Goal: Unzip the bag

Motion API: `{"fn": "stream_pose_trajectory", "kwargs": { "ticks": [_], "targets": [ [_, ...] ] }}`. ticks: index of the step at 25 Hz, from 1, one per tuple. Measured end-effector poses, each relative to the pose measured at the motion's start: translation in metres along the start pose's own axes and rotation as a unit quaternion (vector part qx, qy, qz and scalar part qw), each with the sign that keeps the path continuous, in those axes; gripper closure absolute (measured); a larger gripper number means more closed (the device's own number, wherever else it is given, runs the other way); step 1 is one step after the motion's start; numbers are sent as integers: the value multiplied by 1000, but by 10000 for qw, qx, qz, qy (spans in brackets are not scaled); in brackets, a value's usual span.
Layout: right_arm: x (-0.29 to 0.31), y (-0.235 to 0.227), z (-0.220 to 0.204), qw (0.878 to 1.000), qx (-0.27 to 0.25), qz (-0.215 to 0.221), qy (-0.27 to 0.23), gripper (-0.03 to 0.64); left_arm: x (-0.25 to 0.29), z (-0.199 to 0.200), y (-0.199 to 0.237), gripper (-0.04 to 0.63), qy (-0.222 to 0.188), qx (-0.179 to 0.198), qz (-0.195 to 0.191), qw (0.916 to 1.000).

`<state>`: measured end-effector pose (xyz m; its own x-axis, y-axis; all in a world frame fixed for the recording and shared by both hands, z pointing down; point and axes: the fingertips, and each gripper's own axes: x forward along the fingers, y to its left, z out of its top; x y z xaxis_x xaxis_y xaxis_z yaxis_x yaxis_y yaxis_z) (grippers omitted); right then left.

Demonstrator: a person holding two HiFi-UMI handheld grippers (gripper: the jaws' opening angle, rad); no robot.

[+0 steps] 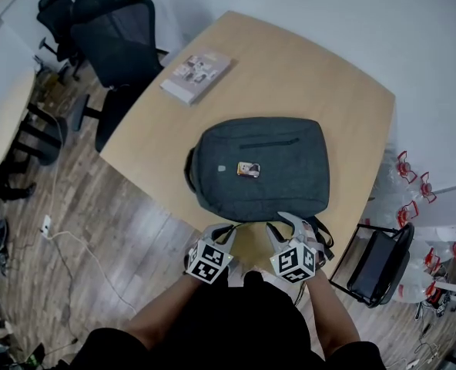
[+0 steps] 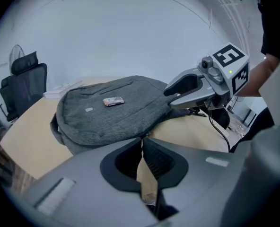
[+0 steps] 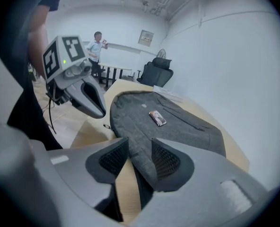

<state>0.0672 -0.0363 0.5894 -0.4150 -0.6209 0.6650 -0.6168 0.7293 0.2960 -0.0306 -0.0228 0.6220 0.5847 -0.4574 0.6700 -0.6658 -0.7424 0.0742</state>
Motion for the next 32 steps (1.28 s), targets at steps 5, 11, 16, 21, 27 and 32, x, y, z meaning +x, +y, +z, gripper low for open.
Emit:
{"fn": "stream_pose_trajectory", "kwargs": {
  "ticks": [5,11,16,21,27,32],
  "targets": [
    [-17,-23,37,9923,988,-217,-716,542,-29,16,29,575,-649,-229,340,9971],
    [-36,-52,73,9704,1791,-588,-1510,614,-59,63,67,575,-1420,-377,792,9860],
    [-55,-63,88,9565,2077,-835,-1869,614,-76,106,74,575,-1916,-324,855,9772],
    [-74,-75,104,9480,2054,-1046,-2195,615,-85,141,66,575,-2289,-203,735,9705],
    [-94,-90,114,9409,1965,-1329,-2419,615,-91,161,60,575,-2513,-94,717,9652],
    [-100,-95,111,9358,2052,-1402,-2501,615,-92,168,57,575,-2573,-8,684,9639]
  ]
}}
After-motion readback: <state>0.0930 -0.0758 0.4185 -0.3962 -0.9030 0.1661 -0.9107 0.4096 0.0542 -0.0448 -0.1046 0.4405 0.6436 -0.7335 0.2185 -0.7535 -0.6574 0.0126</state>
